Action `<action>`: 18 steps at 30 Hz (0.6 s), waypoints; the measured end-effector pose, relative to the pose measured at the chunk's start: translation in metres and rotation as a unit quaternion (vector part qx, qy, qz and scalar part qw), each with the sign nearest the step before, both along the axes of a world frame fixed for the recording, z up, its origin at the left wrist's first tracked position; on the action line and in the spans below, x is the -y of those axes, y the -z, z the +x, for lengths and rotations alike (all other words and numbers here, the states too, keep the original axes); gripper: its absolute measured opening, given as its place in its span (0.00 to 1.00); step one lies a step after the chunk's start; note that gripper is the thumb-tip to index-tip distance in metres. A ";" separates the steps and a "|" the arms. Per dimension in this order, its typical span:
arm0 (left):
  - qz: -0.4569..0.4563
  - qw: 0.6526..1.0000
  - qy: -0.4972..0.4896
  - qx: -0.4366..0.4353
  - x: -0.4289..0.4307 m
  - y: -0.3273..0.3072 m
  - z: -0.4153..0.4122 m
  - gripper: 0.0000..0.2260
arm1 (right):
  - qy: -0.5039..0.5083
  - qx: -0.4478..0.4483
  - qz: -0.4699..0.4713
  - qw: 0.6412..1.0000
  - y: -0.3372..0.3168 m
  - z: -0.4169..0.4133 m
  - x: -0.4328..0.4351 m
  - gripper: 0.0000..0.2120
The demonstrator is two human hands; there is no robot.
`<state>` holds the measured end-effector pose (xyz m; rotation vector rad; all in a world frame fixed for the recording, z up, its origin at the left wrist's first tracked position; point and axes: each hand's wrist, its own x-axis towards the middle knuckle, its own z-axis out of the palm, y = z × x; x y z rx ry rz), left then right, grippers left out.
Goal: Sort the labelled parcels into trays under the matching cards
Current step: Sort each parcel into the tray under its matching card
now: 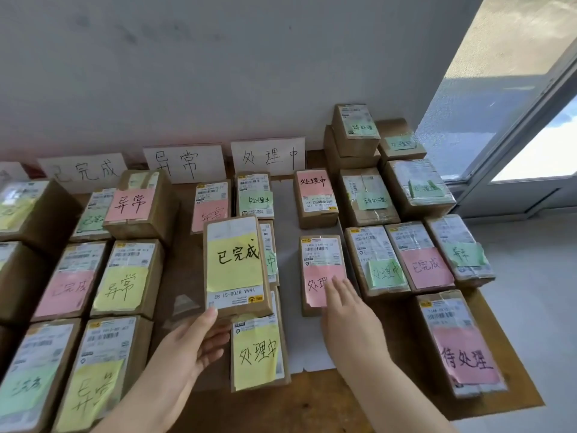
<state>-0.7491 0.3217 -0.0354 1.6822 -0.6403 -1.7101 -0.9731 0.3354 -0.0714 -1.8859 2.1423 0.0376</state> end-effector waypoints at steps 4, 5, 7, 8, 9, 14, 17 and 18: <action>0.005 1.000 -0.013 0.002 0.001 0.002 -0.004 0.14 | -0.066 -0.010 -0.051 0.996 0.027 0.005 0.004 0.20; 0.007 1.000 -0.018 0.001 0.002 0.001 -0.004 0.14 | -0.074 -0.011 -0.022 0.997 0.032 0.004 0.005 0.21; 0.009 0.999 -0.031 -0.002 0.002 -0.001 -0.004 0.13 | -0.090 -0.022 -0.016 0.996 0.040 0.001 0.009 0.25; 0.010 0.999 -0.038 -0.003 0.003 -0.002 -0.004 0.13 | -0.097 -0.030 -0.026 0.995 0.042 -0.002 0.011 0.26; 0.010 0.999 -0.047 -0.005 0.003 -0.003 -0.004 0.13 | -0.098 -0.038 -0.037 0.994 0.043 -0.005 0.014 0.25; 0.014 0.996 -0.085 -0.003 0.006 -0.002 -0.002 0.13 | -0.114 -0.032 -0.046 0.992 0.047 -0.013 0.032 0.27; 0.017 0.996 -0.091 0.001 0.006 -0.001 -0.001 0.14 | -0.111 -0.027 -0.050 0.992 0.048 -0.017 0.044 0.31; 0.016 0.996 -0.090 0.002 0.005 -0.001 0.001 0.14 | -0.114 -0.028 -0.054 0.992 0.048 -0.018 0.049 0.32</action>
